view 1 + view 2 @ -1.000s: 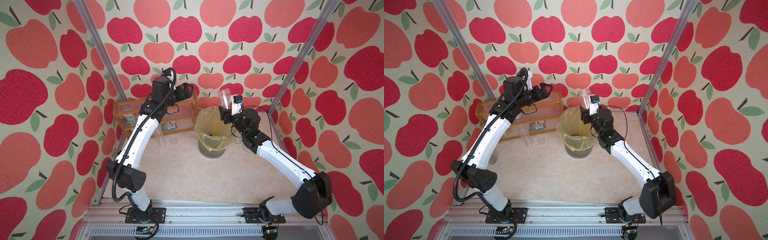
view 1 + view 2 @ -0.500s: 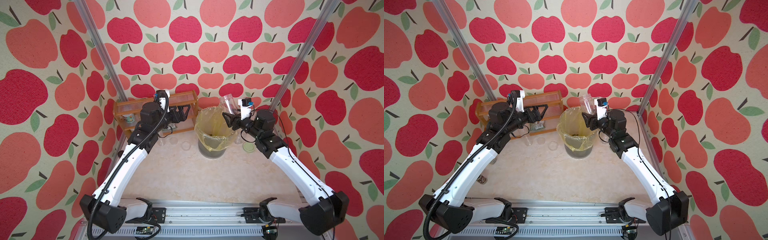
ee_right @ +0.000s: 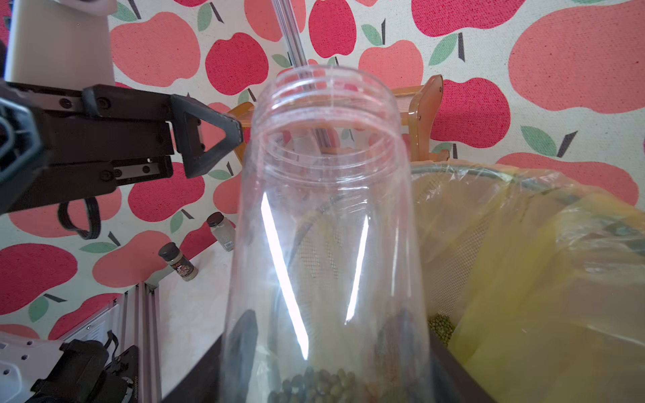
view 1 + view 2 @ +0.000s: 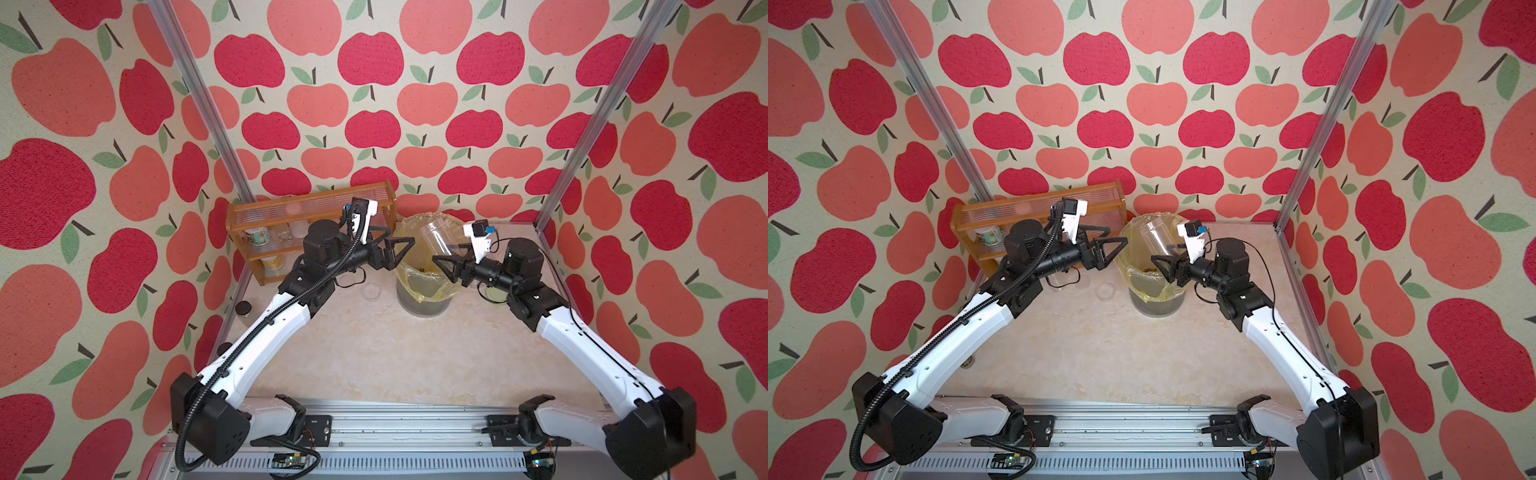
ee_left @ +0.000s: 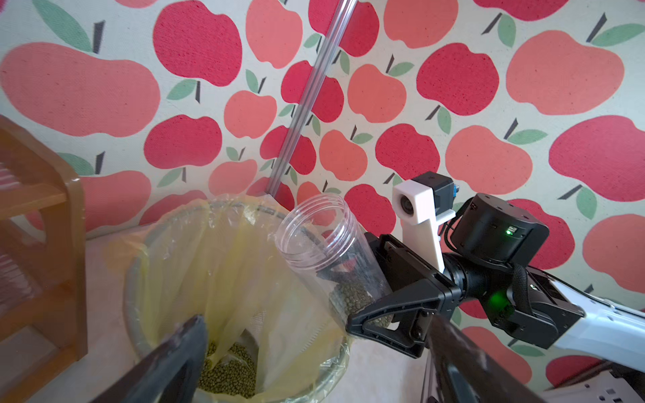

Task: Empty moldy mung beans from jars
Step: Pour the moldy mung beans from the jar into the trash bin.

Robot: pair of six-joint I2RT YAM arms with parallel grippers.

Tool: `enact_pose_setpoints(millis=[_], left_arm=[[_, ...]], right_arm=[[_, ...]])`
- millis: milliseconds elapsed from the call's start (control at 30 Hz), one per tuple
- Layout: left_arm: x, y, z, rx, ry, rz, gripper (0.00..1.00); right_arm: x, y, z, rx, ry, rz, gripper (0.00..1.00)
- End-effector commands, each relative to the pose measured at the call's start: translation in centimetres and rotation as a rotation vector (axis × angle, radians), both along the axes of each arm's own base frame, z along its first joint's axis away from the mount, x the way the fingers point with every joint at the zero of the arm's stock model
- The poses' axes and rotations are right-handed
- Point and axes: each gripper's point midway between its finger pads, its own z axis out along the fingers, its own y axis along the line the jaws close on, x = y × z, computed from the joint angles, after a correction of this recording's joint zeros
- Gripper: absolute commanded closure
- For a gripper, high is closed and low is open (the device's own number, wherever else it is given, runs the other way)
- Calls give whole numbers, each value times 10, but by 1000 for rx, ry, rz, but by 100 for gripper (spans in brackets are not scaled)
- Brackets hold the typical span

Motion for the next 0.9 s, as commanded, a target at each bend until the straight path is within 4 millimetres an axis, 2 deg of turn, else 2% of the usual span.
enact_pose_setpoints(millis=[0,200,400,633,867], left_arm=[[3,-5,18,-28,-13,-22,0],[24,-19,21,-149,84,-28,0],[28,-39,32,-163,78,-78,0],[42,-46,24,-148,123,-70,0],[51,-55,8,-116,195,-93,0]], right_arm=[[-11,-1,32,80,-105,16,64],[-9,4,50,82,-186,-12,64],[0,18,54,50,-187,-2,64],[-3,32,55,46,-212,30,65],[-1,33,64,41,-246,14,65]])
